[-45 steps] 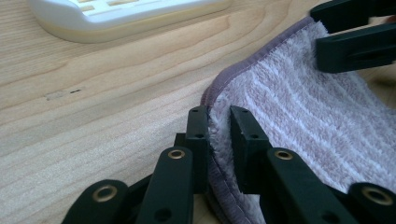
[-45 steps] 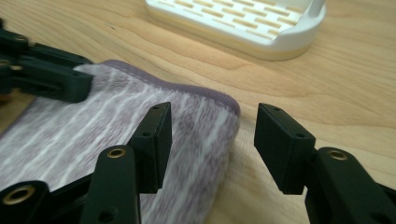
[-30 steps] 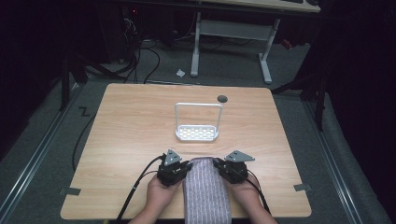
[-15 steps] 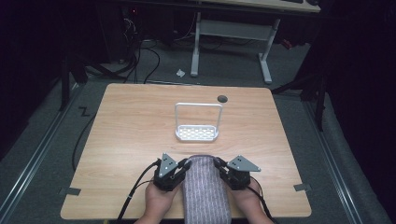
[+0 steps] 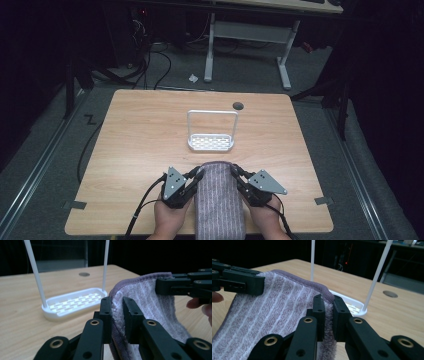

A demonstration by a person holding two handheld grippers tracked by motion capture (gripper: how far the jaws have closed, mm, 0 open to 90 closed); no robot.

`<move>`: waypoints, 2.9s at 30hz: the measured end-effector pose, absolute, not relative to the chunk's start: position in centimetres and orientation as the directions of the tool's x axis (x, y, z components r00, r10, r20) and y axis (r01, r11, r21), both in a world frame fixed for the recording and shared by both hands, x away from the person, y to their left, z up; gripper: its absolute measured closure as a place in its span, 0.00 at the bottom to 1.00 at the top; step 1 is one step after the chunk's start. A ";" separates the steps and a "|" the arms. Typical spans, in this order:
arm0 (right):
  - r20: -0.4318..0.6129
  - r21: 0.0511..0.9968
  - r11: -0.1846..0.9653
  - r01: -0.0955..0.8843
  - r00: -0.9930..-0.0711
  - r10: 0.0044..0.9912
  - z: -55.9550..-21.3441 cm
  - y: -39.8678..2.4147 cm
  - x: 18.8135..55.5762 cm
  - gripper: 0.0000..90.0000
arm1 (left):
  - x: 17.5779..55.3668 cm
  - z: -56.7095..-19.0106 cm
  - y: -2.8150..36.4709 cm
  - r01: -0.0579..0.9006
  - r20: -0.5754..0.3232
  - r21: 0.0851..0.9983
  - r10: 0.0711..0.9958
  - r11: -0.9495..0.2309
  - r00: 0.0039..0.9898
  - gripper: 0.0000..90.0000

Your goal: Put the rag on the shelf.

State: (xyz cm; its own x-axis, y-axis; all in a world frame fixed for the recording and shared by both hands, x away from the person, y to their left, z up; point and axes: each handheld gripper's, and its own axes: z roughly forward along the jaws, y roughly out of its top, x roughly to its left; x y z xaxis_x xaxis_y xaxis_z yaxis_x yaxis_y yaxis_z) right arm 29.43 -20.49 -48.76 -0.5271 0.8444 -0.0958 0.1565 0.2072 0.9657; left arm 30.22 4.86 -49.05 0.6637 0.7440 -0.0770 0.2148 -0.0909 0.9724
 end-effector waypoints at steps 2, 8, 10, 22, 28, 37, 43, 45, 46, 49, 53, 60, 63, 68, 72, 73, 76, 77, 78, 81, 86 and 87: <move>-0.097 0.969 0.201 0.144 -0.526 0.845 -48.6 -20.4 29.3 0.92 | 29.9 -48.6 4.9 0.194 -0.066 0.977 0.744 -0.087 0.665 0.87; -0.101 0.978 0.182 0.105 -0.522 0.847 -47.5 -20.2 28.9 0.92 | 29.8 -47.7 4.9 0.147 -0.028 0.985 0.753 -0.092 0.658 0.88; -0.092 0.982 0.165 0.094 -0.526 0.846 -46.8 -20.2 28.9 0.92 | 30.1 -47.4 4.9 0.151 -0.035 0.984 0.748 -0.089 0.662 0.88; -0.079 0.994 0.109 0.031 -0.506 0.859 -43.3 -20.3 30.3 0.92 | 32.1 -43.8 4.6 0.097 -0.025 0.994 0.745 -0.054 0.667 0.88; -0.080 0.996 0.086 -0.010 -0.496 0.864 -41.1 -20.6 30.7 0.92 | 32.7 -42.1 4.6 0.044 -0.003 0.998 0.749 -0.036 0.662 0.88; -0.106 0.994 0.082 -0.069 -0.494 0.863 -38.7 -20.4 30.9 0.92 | 33.2 -39.8 4.8 -0.012 0.018 1.000 0.757 -0.014 0.654 0.89; -0.119 0.992 0.079 -0.103 -0.486 0.866 -36.9 -20.2 31.3 0.93 | 33.8 -37.7 5.0 -0.042 0.030 0.999 0.759 -0.003 0.650 0.89; -0.119 0.991 0.077 -0.106 -0.484 0.867 -36.4 -20.2 31.5 0.93 | 34.0 -37.1 5.0 -0.050 0.036 0.999 0.761 -0.005 0.648 0.89; -0.122 0.991 0.077 -0.111 -0.483 0.867 -36.1 -20.2 31.6 0.93 | 34.2 -36.8 5.0 -0.054 0.038 0.999 0.761 -0.004 0.647 0.89; -0.128 0.989 0.079 -0.121 -0.479 0.868 -35.3 -20.2 31.9 0.93 | 34.6 -36.0 5.0 -0.065 0.049 0.998 0.762 -0.010 0.646 0.89; -0.132 0.989 0.080 -0.128 -0.474 0.871 -34.3 -20.3 32.5 0.93 | 35.6 -35.1 4.8 -0.077 0.063 0.997 0.762 -0.017 0.644 0.89; -0.120 0.991 0.077 -0.112 -0.457 0.881 -32.9 -20.4 34.9 0.93 | 38.2 -34.2 4.5 -0.042 0.050 0.999 0.754 -0.030 0.655 0.89; -0.116 0.991 0.074 -0.109 -0.450 0.886 -32.6 -20.3 36.1 0.93 | 39.4 -33.6 4.5 -0.037 0.058 0.998 0.760 -0.044 0.647 0.89; -0.081 0.995 0.046 -0.088 -0.446 0.891 -32.0 -20.0 38.5 0.93 | 41.5 -32.9 4.5 -0.036 0.074 0.997 0.772 -0.067 0.631 0.89; -0.086 0.995 0.057 -0.079 -0.441 0.893 -31.8 -19.6 40.2 0.93 | 43.2 -32.6 4.8 -0.040 0.091 0.996 0.782 -0.084 0.617 0.89; -0.083 0.996 0.057 -0.071 -0.441 0.894 -31.8 -19.5 40.8 0.93 | 43.5 -32.5 4.8 -0.043 0.093 0.996 0.785 -0.084 0.612 0.89; -0.081 0.996 0.061 -0.060 -0.435 0.897 -31.7 -19.3 42.2 0.93 | 44.6 -32.2 5.0 -0.039 0.087 0.996 0.793 -0.080 0.603 0.89; -0.077 0.997 0.059 -0.055 -0.436 0.897 -31.7 -19.3 42.5 0.93 | 45.1 -32.1 5.0 -0.028 0.079 0.997 0.794 -0.078 0.602 0.89; -0.075 0.997 0.061 -0.046 -0.434 0.898 -31.7 -19.2 43.1 0.93 | 45.6 -32.1 5.1 -0.024 0.073 0.997 0.798 -0.074 0.598 0.89; -0.085 0.996 0.077 -0.036 -0.431 0.899 -31.7 -19.0 44.3 0.93 | 46.8 -32.0 5.1 -0.002 0.057 0.998 0.804 -0.069 0.592 0.89; -0.085 0.996 0.090 -0.009 -0.427 0.900 -31.5 -19.1 46.3 0.93 | 48.7 -32.1 4.8 0.026 0.047 0.997 0.804 -0.077 0.592 0.89; -0.081 0.996 0.090 0.000 -0.426 0.901 -31.4 -19.1 46.7 0.93 | 49.1 -32.1 4.7 0.030 0.051 0.996 0.807 -0.085 0.588 0.89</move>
State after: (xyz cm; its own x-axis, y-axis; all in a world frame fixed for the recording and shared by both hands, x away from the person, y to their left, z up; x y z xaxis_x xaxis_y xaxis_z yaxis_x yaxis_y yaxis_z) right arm 46.66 -19.14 -31.43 -0.4259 0.9011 -0.0812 -0.0004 0.0896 0.9960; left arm 49.08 4.75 -32.07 0.5884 0.8070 0.0508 0.0303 -0.0848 0.9959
